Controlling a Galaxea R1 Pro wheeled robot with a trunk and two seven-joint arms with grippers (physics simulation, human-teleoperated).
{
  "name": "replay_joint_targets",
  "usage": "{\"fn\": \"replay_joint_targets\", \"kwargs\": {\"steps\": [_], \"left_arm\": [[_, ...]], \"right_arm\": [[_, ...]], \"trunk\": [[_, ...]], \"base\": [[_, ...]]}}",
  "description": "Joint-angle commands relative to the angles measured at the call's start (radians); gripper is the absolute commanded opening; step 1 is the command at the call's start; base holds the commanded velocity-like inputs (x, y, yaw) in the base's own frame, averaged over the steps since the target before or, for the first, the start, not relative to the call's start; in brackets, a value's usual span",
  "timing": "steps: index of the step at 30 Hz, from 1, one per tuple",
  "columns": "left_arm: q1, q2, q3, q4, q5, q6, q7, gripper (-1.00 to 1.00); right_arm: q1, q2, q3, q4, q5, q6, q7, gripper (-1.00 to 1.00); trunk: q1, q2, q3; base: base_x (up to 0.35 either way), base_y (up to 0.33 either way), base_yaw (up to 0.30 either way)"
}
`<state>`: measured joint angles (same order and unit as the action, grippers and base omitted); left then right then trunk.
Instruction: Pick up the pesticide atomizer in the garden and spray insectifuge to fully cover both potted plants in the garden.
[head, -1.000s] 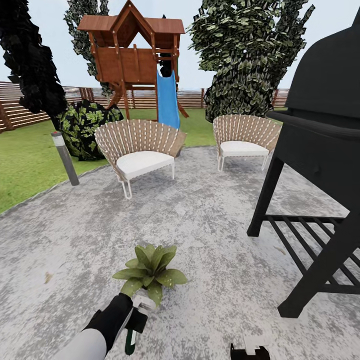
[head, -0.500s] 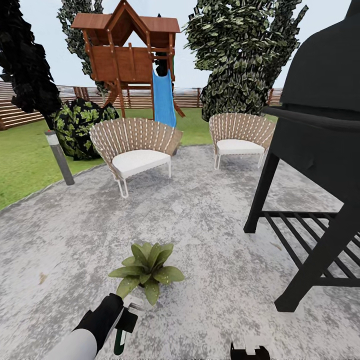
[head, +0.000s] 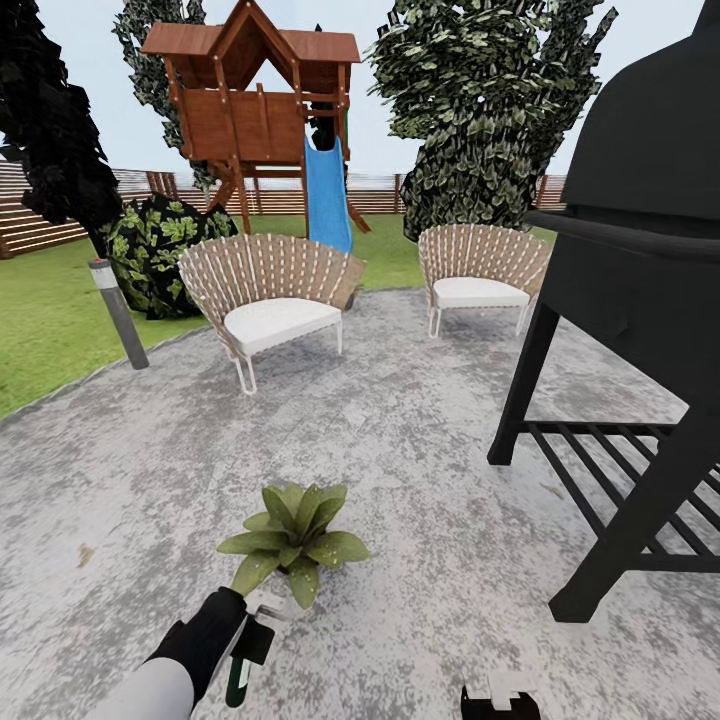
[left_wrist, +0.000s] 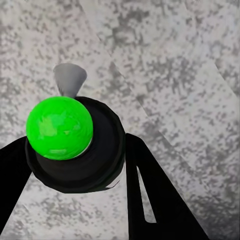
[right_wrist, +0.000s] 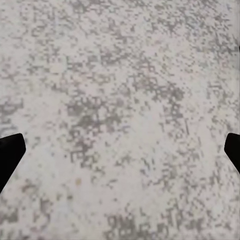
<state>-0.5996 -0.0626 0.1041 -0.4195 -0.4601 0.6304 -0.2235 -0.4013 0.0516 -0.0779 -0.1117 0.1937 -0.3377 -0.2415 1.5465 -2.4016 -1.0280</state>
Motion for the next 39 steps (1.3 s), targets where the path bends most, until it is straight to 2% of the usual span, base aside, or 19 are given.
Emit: {"fn": "replay_joint_targets", "kwargs": {"steps": [1, 10, 22, 39], "left_arm": [[0.000, -0.001, 0.010, -0.003, -0.010, 0.005, -0.008, -1.00], [0.000, -0.004, 0.010, -0.002, -0.009, 0.006, -0.007, -1.00], [0.000, -0.003, 0.013, -0.004, -0.009, 0.003, -0.007, -1.00], [0.000, -0.003, 0.010, -0.004, -0.009, 0.002, -0.007, -1.00]], "right_arm": [[-0.001, 0.001, -0.008, 0.001, 0.010, -0.003, -0.003, 1.00], [-0.001, 0.001, -0.008, 0.001, 0.010, -0.003, -0.004, 1.00], [-0.001, 0.001, -0.008, 0.001, 0.009, -0.003, -0.006, 1.00], [-0.001, 0.001, -0.008, 0.001, 0.009, -0.003, -0.006, 1.00]], "trunk": [[0.000, 0.000, -0.001], [0.000, 0.000, -0.001], [0.000, 0.000, -0.001], [0.000, 0.000, 0.002]], "base": [[0.000, 0.000, 0.000], [-0.174, 0.133, 0.000], [-0.002, 0.324, -0.008], [0.021, 0.333, -0.246]]}}
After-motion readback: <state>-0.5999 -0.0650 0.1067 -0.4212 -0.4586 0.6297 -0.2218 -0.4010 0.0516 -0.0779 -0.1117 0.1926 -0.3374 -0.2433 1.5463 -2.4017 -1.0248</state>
